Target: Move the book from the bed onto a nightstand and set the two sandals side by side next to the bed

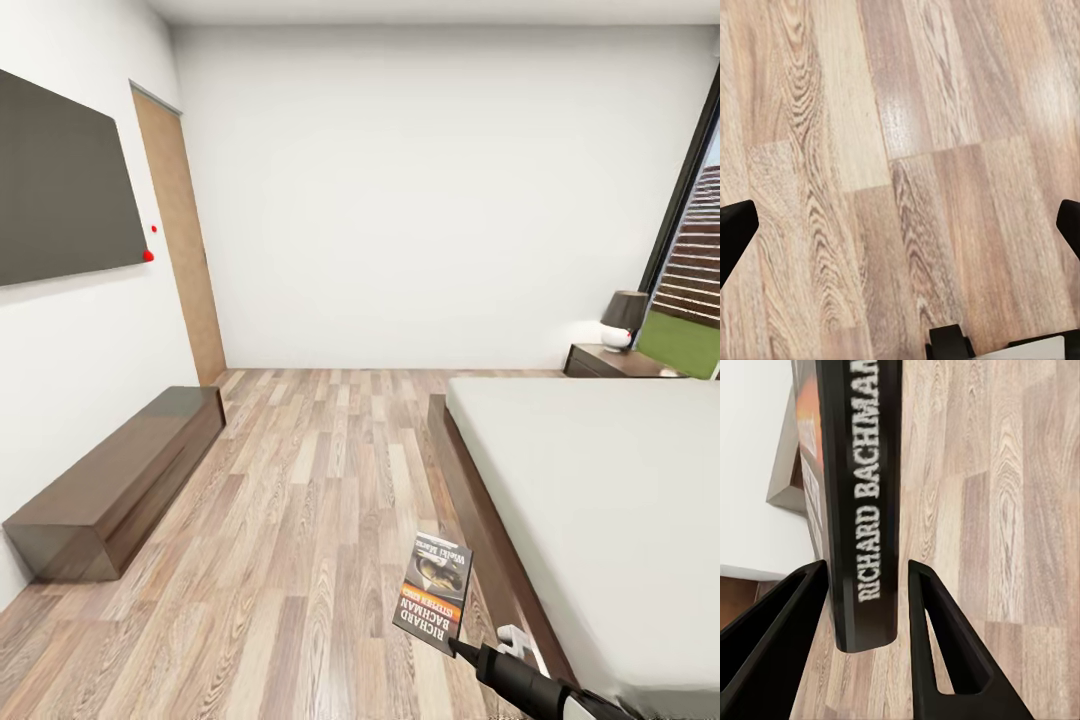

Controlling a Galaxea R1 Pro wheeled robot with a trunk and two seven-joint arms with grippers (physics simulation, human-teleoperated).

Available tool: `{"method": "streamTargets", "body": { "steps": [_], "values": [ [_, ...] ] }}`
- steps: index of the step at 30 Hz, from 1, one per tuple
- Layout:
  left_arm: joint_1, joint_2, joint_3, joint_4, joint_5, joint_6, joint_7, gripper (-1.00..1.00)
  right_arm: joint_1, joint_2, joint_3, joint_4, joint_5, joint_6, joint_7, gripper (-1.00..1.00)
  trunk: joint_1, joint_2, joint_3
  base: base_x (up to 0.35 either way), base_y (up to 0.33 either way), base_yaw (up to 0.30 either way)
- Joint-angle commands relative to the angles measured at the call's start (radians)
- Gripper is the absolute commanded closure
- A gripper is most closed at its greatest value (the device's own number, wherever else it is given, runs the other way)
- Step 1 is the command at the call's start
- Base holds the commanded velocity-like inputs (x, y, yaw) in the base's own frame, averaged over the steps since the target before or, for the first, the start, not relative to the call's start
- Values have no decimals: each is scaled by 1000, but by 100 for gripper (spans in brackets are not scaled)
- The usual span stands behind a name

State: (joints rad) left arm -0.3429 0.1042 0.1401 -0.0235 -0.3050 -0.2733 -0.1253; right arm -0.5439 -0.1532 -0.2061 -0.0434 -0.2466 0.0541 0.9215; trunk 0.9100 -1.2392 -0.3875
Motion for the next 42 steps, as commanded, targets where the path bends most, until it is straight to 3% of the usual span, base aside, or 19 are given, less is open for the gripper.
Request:
{"method": "streamTargets", "body": {
  "steps": [1, 22, 31, 42],
  "values": [
    [0, 0, 9, 1, -8, -3, -3, -100, -1, 0, -1, 0, -6, 6, 3, 100, 0, -1, -3, 0, 0, 0],
    [0, -1, 10, 1, -8, -4, -4, -100, -1, 0, -1, -1, -5, 6, 6, 100, 0, -1, -21, 0, 0, 0],
    [0, -1, 109, 1, 34, -31, -5, -100, -1, 0, -1, -1, -5, 6, 8, 100, 0, -1, -21, 0, 0, -162],
    [0, -14, 121, 2, 41, -51, -5, -100, -1, 0, -1, 0, -4, 6, 7, 100, 0, -1, -21, 233, 0, -21]
  ]
}}
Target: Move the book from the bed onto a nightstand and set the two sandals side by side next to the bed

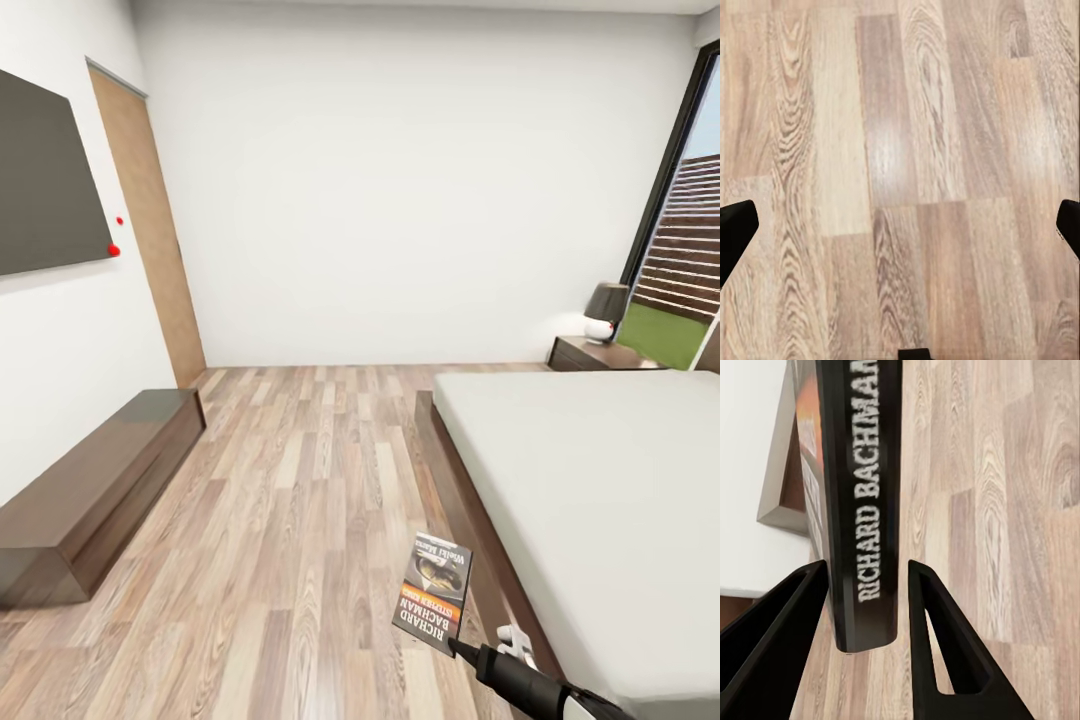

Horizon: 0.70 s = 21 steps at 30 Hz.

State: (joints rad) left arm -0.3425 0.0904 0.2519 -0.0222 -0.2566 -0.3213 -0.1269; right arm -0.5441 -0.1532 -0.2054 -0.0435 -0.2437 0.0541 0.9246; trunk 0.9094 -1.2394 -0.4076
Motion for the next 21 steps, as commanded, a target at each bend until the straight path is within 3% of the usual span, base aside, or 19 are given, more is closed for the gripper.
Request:
{"method": "streamTargets", "body": {
  "steps": [1, 8, 13, 21],
  "values": [
    [-1, -1, 9, 1, -8, -3, -4, -100, -1, 0, -1, 0, -7, 6, 3, 100, 1, -1, -1, 318, 0, -1],
    [0, -7, 9, 1, -7, -3, -4, -100, 0, 0, -2, 0, -7, 6, 2, 100, 1, -1, -1, 320, 0, 15],
    [-1, -7, 10, 1, -8, -4, -4, -100, 0, 0, -1, 0, -7, 6, 2, 100, 1, -1, -1, 292, 0, 218],
    [-1, -8, 10, 1, -9, -4, -4, -100, 0, 0, -2, 0, -9, 6, 2, 100, 1, -1, -1, 53, 0, 61]
  ]
}}
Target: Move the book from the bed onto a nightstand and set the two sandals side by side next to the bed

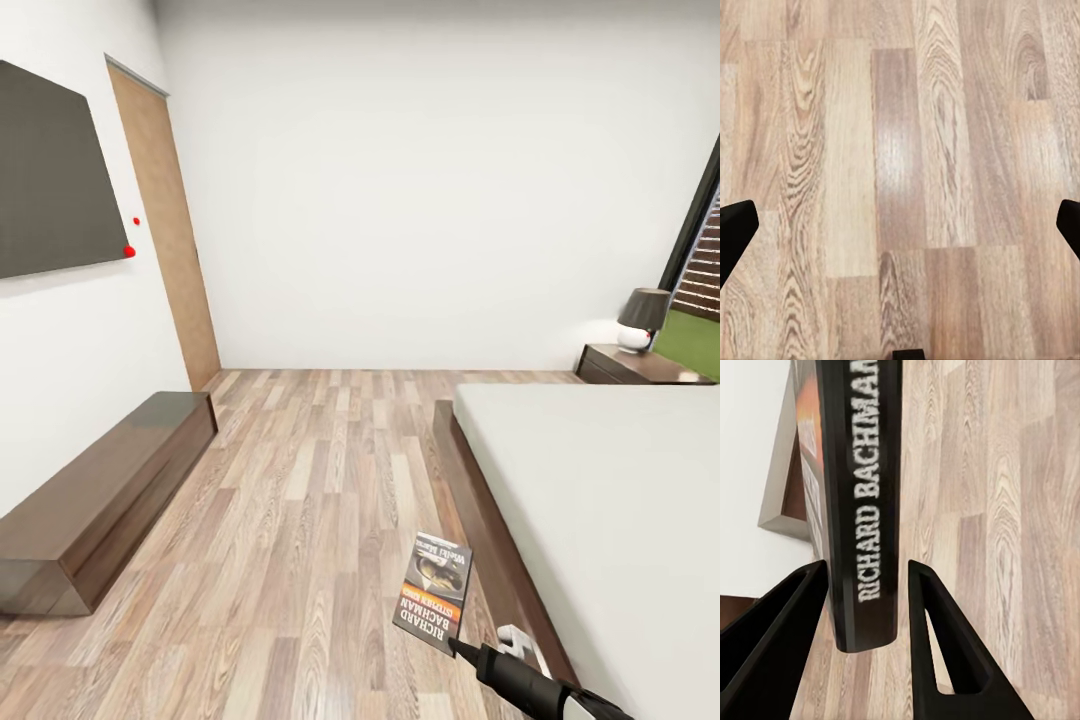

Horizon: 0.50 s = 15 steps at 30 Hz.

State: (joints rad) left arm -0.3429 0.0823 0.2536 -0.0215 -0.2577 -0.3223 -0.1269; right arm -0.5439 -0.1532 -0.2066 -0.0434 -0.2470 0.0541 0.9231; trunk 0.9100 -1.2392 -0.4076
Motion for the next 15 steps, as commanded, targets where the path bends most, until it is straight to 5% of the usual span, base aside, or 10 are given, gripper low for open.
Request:
{"method": "streamTargets", "body": {
  "steps": [1, 9, 15],
  "values": [
    [-1, 0, 9, 1, -8, -3, -4, -100, -1, 0, 0, 0, -6, 6, 3, 100, 0, -1, -1, 7, 0, 8],
    [0, -1, 9, 1, -7, -3, -4, -100, -1, -1, 0, 0, -6, 6, 4, 100, 0, -1, -1, 17, 0, 1],
    [0, -1, 9, 1, -6, -3, -4, -100, -1, 0, 0, 0, -6, 6, 2, 100, 0, -1, -1, 242, 0, 0]
  ]
}}
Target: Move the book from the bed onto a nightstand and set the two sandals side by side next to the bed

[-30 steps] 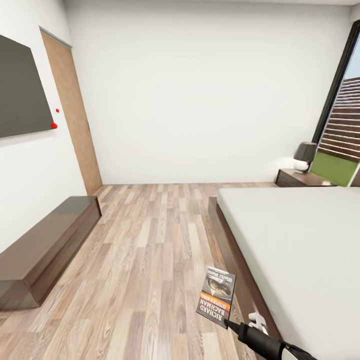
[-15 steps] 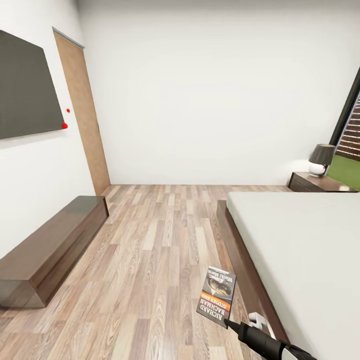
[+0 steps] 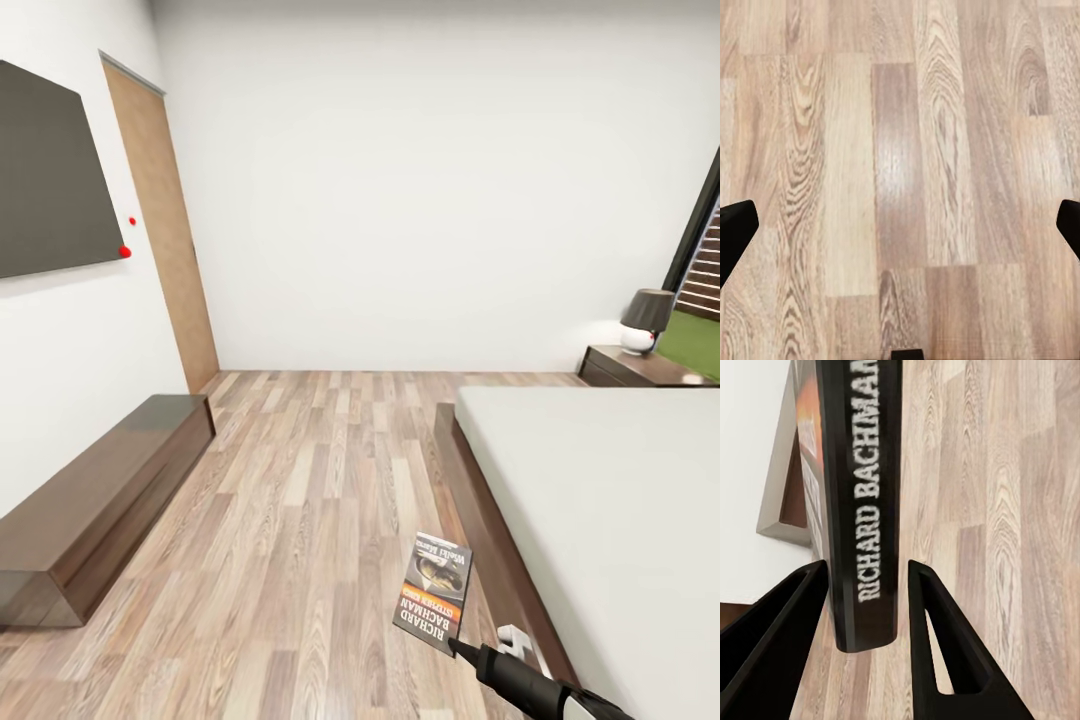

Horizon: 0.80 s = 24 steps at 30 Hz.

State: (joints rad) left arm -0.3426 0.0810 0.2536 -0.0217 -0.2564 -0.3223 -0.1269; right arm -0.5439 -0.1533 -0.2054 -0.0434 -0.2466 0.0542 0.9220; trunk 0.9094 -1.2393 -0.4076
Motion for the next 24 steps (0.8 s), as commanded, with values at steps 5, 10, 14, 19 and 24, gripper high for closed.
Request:
{"method": "streamTargets", "body": {
  "steps": [5, 10, 14, 19, 24],
  "values": [
    [-1, 0, 9, 1, -7, -2, -4, -100, -1, 0, -2, 0, -7, 6, 3, 100, 1, -1, -1, 321, 0, 0],
    [-1, 0, 9, 1, -7, -1, -4, -100, -1, 0, -2, 0, -7, 6, 3, 100, 1, -1, -1, 330, 0, 0],
    [-1, 0, 9, 1, -7, -1, -4, -100, -1, 1, -2, 0, -7, 6, 3, 100, 1, -1, -1, 331, 0, 0],
    [0, 0, 9, 1, -7, -1, -4, -100, -1, 1, -2, 0, -7, 6, 3, 100, 1, -1, -1, 331, 0, 0],
    [0, 0, 9, 2, -7, -1, -4, -100, -1, 1, -2, 0, -7, 6, 3, 100, 1, -1, -1, 331, 0, 0]
  ]
}}
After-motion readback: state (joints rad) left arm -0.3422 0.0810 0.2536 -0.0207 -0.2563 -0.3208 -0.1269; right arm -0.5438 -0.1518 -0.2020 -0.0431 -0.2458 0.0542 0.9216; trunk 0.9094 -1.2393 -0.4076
